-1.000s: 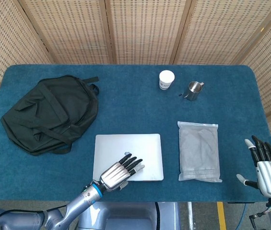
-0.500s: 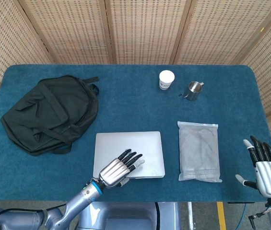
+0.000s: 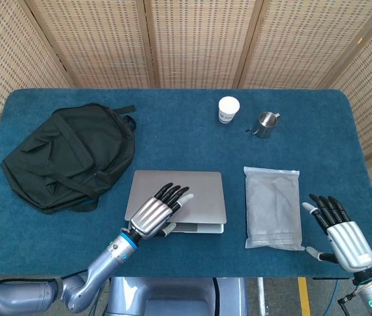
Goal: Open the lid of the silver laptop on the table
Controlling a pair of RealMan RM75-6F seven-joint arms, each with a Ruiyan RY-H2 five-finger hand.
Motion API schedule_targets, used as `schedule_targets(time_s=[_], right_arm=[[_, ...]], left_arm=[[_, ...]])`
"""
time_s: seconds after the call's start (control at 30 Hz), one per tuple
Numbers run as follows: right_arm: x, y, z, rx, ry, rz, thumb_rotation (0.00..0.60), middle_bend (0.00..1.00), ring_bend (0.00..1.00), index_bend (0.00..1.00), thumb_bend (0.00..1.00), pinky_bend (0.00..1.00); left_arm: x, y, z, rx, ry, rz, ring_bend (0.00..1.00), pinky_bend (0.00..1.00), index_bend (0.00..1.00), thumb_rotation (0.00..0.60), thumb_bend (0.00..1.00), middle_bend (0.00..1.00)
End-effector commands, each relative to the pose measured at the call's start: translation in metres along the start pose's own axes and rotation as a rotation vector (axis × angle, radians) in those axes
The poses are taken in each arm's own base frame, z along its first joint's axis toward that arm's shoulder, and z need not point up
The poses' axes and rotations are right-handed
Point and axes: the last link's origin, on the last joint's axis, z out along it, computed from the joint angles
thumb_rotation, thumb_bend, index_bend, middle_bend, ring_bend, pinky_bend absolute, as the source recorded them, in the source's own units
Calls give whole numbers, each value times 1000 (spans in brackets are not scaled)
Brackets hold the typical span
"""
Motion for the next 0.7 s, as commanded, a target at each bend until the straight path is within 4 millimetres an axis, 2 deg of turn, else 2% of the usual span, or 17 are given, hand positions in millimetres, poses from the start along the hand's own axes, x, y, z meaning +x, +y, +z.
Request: schedule_targets(time_s=[0.03, 0.43, 0.6, 0.7], right_arm=[[-13, -6, 7, 134, -91, 85, 600, 134, 10, 194, 233, 92], [-44, -26, 38, 294, -219, 95, 600, 183, 62, 232, 722, 144], [-51, -39, 54, 333, -260, 74, 600, 183, 62, 232, 858, 151], [-53, -54, 70, 342, -286, 81, 600, 182, 62, 233, 952, 151]], left_arm=[[6, -4, 4, 9, 8, -1, 0, 0, 0, 600, 505, 0], [27, -20, 16, 57, 37, 4, 0, 0, 0, 600, 518, 0], [33, -25, 18, 72, 43, -1, 0, 0, 0, 600, 518, 0], [38, -27, 19, 75, 49, -12, 0, 0, 0, 600, 518, 0]])
